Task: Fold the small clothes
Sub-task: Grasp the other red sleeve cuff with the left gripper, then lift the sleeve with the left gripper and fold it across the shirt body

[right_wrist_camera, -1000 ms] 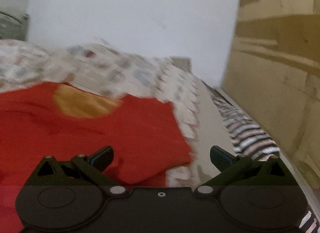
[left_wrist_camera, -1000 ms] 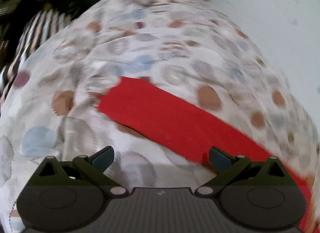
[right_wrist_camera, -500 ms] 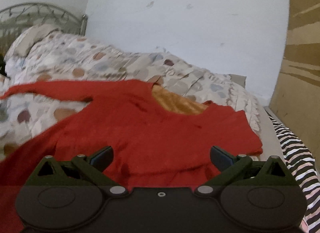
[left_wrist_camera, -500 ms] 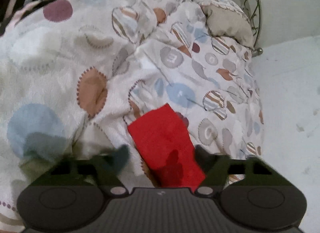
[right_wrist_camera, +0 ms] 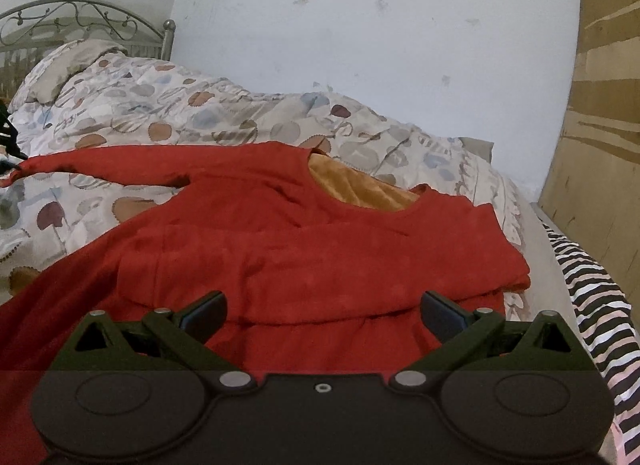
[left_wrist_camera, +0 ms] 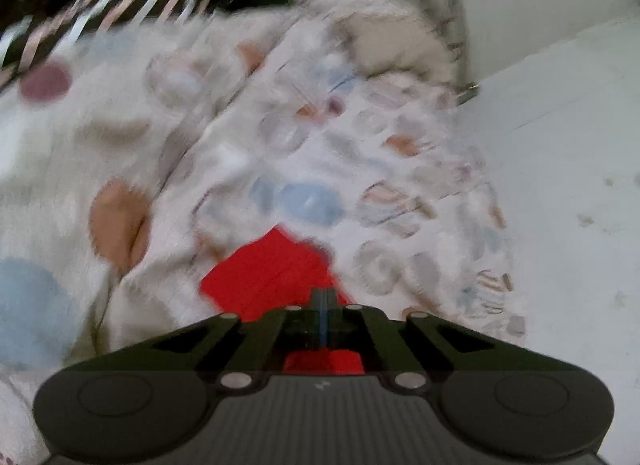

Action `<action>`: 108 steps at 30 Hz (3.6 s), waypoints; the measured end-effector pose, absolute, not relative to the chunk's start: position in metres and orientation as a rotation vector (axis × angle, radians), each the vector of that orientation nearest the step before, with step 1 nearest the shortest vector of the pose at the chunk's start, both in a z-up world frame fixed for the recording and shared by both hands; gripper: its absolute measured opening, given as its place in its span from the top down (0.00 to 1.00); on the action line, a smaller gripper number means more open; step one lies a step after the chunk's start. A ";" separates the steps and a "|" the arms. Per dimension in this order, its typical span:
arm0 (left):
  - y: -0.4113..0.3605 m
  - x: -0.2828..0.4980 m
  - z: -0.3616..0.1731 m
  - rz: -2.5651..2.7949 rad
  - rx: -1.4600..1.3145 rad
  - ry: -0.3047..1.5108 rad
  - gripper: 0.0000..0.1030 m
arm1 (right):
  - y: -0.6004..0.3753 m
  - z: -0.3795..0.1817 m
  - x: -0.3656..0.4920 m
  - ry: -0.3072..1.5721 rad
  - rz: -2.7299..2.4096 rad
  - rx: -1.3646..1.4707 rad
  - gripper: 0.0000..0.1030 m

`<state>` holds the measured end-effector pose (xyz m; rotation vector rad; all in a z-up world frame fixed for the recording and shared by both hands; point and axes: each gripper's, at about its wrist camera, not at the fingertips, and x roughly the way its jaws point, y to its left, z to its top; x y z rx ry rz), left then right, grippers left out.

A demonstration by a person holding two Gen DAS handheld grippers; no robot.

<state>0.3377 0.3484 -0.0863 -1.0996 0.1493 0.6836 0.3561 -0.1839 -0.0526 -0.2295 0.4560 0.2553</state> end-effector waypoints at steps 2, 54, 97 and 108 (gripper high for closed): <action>0.334 0.337 -0.067 0.638 -1.008 0.079 1.00 | -0.184 -0.053 0.353 0.441 0.251 -0.226 0.01; 0.250 0.366 -0.006 0.040 -0.813 -0.074 0.96 | -0.200 -0.028 0.347 0.395 0.232 -0.017 0.00; -0.011 0.356 -0.034 -0.785 0.047 0.461 0.12 | -0.299 -0.037 0.305 0.438 -0.130 -0.002 0.01; 0.059 0.395 -0.039 -0.137 0.304 0.491 0.03 | -0.249 -0.040 0.333 0.531 0.188 -0.068 0.23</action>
